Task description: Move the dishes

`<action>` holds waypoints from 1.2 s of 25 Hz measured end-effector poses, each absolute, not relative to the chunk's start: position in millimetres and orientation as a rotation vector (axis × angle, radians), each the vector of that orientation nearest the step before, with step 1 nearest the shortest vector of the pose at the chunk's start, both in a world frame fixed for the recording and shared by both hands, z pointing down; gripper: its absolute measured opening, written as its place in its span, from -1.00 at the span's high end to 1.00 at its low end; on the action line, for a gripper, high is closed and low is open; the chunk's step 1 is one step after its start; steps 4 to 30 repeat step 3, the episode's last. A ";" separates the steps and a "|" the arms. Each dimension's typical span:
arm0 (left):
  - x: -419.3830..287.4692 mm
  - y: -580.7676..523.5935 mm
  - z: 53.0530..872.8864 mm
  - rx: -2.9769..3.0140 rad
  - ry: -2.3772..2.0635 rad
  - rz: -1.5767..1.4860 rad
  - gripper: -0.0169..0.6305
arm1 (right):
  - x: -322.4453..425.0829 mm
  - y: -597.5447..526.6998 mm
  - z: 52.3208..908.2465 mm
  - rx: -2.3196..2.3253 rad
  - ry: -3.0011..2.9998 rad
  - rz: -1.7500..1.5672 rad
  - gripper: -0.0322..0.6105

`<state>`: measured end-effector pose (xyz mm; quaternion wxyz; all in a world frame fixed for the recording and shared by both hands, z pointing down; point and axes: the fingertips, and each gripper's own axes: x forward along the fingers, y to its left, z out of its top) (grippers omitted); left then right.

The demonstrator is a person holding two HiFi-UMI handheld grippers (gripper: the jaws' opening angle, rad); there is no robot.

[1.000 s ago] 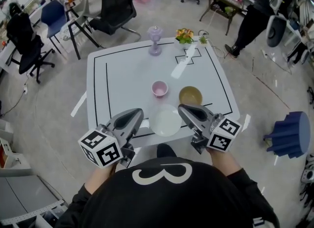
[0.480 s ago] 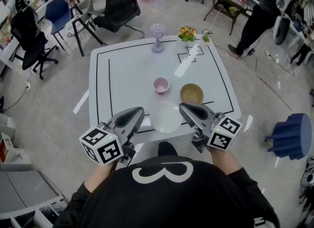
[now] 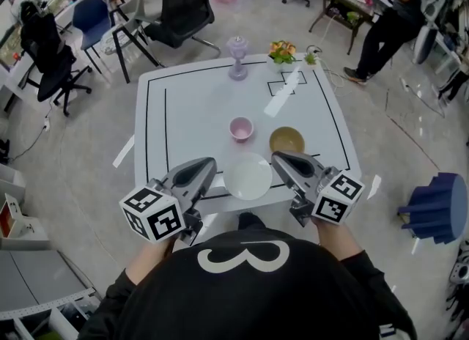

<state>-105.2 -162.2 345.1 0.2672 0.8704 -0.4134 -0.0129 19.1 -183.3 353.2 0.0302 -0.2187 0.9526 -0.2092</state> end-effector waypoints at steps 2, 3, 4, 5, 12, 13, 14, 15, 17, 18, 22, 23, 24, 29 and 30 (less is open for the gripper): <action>-106.9 -163.5 345.2 2.345 -1.123 -0.032 0.94 | 19.1 -185.6 351.9 -0.676 2.937 -0.643 0.87; -107.8 -164.1 345.3 2.342 -1.127 -0.031 0.94 | 19.0 -186.7 351.4 -0.677 2.936 -0.643 0.87; -107.8 -164.1 345.3 2.342 -1.127 -0.031 0.94 | 19.0 -186.7 351.4 -0.677 2.936 -0.643 0.87; -107.8 -164.1 345.3 2.342 -1.127 -0.031 0.94 | 19.0 -186.7 351.4 -0.677 2.936 -0.643 0.87; -107.8 -164.1 345.3 2.342 -1.127 -0.031 0.94 | 19.0 -186.7 351.4 -0.677 2.936 -0.643 0.87; -107.8 -164.1 345.3 2.342 -1.127 -0.031 0.94 | 19.0 -186.7 351.4 -0.677 2.936 -0.643 0.87; -107.8 -164.1 345.3 2.342 -1.127 -0.031 0.94 | 19.0 -186.7 351.4 -0.677 2.936 -0.643 0.87; -107.8 -164.1 345.3 2.342 -1.127 -0.031 0.94 | 19.0 -186.7 351.4 -0.677 2.936 -0.643 0.87; -107.8 -164.1 345.3 2.342 -1.127 -0.031 0.94 | 19.0 -186.7 351.4 -0.677 2.936 -0.643 0.87; -107.8 -164.1 345.3 2.342 -1.127 -0.031 0.94 | 19.0 -186.7 351.4 -0.677 2.936 -0.643 0.87; -107.8 -164.1 345.3 2.342 -1.127 -0.031 0.94 | 19.0 -186.7 351.4 -0.677 2.936 -0.643 0.87; -107.8 -164.1 345.3 2.342 -1.127 -0.031 0.94 | 19.0 -186.7 351.4 -0.677 2.936 -0.643 0.87; -107.8 -164.1 345.3 2.342 -1.127 -0.031 0.94 | 19.0 -186.7 351.4 -0.677 2.936 -0.643 0.87; -107.8 -164.1 345.3 2.342 -1.127 -0.031 0.94 | 19.0 -186.7 351.4 -0.677 2.936 -0.643 0.87; -107.8 -164.1 345.3 2.342 -1.127 -0.031 0.94 | 19.0 -186.7 351.4 -0.677 2.936 -0.643 0.87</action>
